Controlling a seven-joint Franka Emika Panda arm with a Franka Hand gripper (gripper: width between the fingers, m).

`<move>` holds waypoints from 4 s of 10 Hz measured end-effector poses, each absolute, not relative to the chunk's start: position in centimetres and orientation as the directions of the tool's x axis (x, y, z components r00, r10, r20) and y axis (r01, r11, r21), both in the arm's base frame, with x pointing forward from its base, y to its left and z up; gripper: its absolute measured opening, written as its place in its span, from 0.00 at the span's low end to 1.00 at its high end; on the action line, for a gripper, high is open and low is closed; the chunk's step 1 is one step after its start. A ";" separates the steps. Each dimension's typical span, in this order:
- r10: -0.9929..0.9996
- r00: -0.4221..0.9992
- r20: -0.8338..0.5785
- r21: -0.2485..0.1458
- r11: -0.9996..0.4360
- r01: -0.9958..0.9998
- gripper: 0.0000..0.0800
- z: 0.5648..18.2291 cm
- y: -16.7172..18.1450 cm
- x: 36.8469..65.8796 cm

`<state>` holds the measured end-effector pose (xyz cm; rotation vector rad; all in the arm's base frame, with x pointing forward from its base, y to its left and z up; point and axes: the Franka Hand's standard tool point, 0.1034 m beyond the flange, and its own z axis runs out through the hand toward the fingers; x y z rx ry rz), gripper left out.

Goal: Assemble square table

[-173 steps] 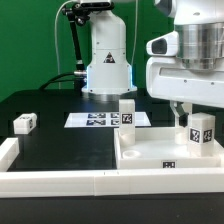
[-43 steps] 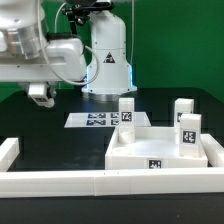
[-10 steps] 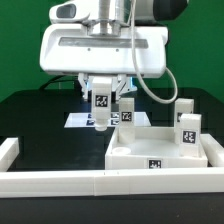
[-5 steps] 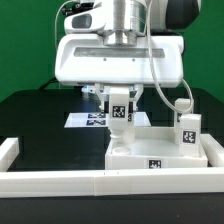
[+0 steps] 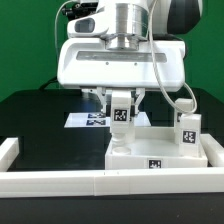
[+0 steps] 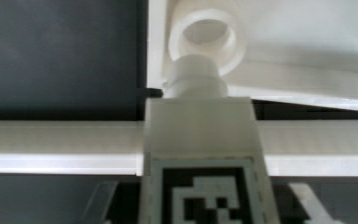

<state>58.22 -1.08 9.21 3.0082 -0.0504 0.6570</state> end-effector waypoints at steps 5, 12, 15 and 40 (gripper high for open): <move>-0.007 0.912 0.411 0.063 -0.997 -0.036 0.34 7.8 -0.7 57.9; 0.003 0.912 0.409 0.071 -0.997 -0.028 0.34 6.9 -0.3 57.6; 0.022 0.886 0.463 0.098 -0.995 -0.026 0.34 6.6 -0.2 58.0; -0.034 0.993 0.116 -0.042 -0.999 -0.029 0.81 8.5 1.0 57.7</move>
Offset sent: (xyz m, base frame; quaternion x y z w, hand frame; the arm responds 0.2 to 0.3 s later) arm 0.0080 0.0129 -0.0108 0.0227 0.0118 0.0099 0.9996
